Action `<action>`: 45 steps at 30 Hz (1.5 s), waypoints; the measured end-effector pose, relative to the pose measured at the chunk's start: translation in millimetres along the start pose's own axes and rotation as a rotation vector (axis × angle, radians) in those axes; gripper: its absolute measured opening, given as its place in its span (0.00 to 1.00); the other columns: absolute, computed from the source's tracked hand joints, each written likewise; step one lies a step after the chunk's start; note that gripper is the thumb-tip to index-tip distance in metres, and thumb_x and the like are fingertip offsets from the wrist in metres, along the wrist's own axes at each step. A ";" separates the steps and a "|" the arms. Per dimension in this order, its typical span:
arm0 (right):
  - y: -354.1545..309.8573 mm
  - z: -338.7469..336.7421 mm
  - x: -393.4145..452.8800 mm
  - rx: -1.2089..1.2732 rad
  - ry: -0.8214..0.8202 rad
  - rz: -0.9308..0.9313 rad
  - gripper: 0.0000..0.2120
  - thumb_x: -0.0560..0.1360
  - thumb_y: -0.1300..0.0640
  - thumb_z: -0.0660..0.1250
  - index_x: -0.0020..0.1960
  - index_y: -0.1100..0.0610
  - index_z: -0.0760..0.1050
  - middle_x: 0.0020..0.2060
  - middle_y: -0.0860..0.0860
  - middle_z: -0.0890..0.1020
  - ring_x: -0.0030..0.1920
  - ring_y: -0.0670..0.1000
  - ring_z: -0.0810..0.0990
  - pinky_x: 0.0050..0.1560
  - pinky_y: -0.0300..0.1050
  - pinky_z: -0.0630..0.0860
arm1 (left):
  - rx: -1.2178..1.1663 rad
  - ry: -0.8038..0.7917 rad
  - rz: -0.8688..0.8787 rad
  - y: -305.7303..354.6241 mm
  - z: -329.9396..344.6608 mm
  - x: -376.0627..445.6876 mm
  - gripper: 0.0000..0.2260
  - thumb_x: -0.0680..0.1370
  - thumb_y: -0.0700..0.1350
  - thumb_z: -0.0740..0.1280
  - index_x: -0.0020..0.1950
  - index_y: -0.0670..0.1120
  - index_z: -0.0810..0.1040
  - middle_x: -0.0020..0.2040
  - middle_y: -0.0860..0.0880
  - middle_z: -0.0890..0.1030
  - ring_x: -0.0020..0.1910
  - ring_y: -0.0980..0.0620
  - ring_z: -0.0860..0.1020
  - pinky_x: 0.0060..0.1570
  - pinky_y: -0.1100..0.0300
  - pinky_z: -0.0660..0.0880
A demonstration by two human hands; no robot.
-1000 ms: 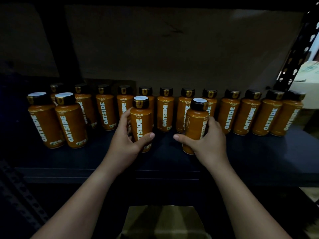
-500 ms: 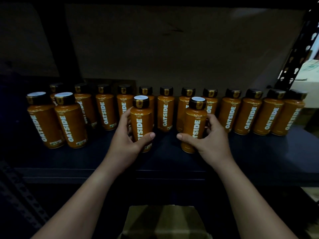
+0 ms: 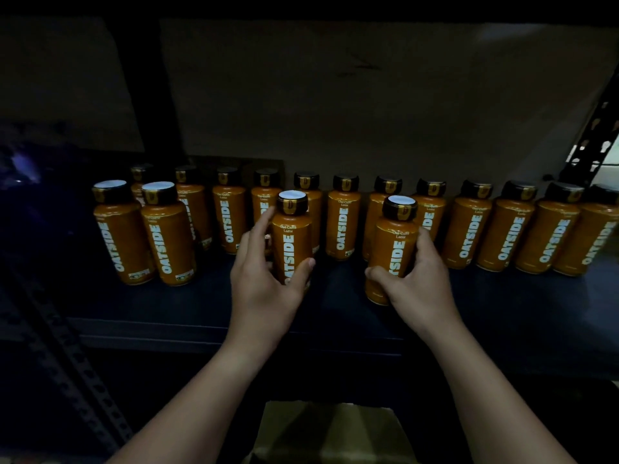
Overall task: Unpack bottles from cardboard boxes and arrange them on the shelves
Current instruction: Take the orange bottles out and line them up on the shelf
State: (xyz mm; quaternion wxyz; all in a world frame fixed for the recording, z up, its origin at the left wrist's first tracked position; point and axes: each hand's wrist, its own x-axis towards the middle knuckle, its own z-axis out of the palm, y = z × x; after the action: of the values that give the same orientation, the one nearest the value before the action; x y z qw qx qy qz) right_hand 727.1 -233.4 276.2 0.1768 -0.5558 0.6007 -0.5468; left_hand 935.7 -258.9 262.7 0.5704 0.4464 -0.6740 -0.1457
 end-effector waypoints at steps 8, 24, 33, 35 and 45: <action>-21.1 46.5 -6.5 0.005 -0.085 -0.054 0.39 0.69 0.53 0.80 0.73 0.44 0.62 0.61 0.39 0.71 0.62 0.42 0.71 0.58 0.36 0.70 | 0.144 0.119 -0.020 -12.5 -33.8 -2.3 0.40 0.75 0.46 0.76 0.82 0.52 0.59 0.69 0.56 0.65 0.65 0.71 0.64 0.62 0.80 0.64; -55.5 129.8 -6.8 -0.031 -0.195 -0.131 0.46 0.69 0.44 0.78 0.79 0.48 0.58 0.74 0.47 0.69 0.74 0.50 0.67 0.71 0.54 0.71 | 0.261 0.161 0.001 -40.8 -75.1 10.4 0.39 0.74 0.50 0.77 0.81 0.49 0.63 0.74 0.50 0.73 0.72 0.53 0.72 0.67 0.48 0.77; -49.5 121.9 -9.1 -0.087 -0.222 -0.131 0.45 0.71 0.53 0.79 0.79 0.45 0.56 0.73 0.45 0.67 0.67 0.41 0.66 0.56 0.30 0.67 | 0.281 0.161 0.018 -44.7 -73.7 12.7 0.40 0.74 0.48 0.77 0.82 0.47 0.61 0.75 0.47 0.72 0.74 0.52 0.71 0.70 0.49 0.74; -47.8 122.1 -10.3 -0.079 -0.227 -0.111 0.43 0.71 0.54 0.79 0.78 0.46 0.59 0.71 0.46 0.69 0.66 0.42 0.69 0.52 0.29 0.68 | 0.282 0.161 0.016 -45.1 -73.4 13.0 0.40 0.74 0.48 0.77 0.81 0.47 0.61 0.75 0.47 0.73 0.74 0.52 0.71 0.71 0.50 0.73; -56.1 137.2 -10.6 -0.091 -0.228 -0.131 0.42 0.72 0.53 0.78 0.79 0.47 0.60 0.72 0.46 0.69 0.72 0.48 0.69 0.68 0.53 0.75 | 0.273 0.162 -0.007 -46.1 -71.1 16.8 0.41 0.74 0.47 0.78 0.82 0.47 0.61 0.74 0.46 0.73 0.73 0.52 0.72 0.70 0.52 0.73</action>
State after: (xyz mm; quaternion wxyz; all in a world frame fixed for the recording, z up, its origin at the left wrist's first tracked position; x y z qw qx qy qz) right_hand 869.6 -275.4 273.3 0.1823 -0.6597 0.5634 -0.4628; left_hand 1020.5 -275.3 262.7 0.5564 0.5324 -0.6377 -0.0179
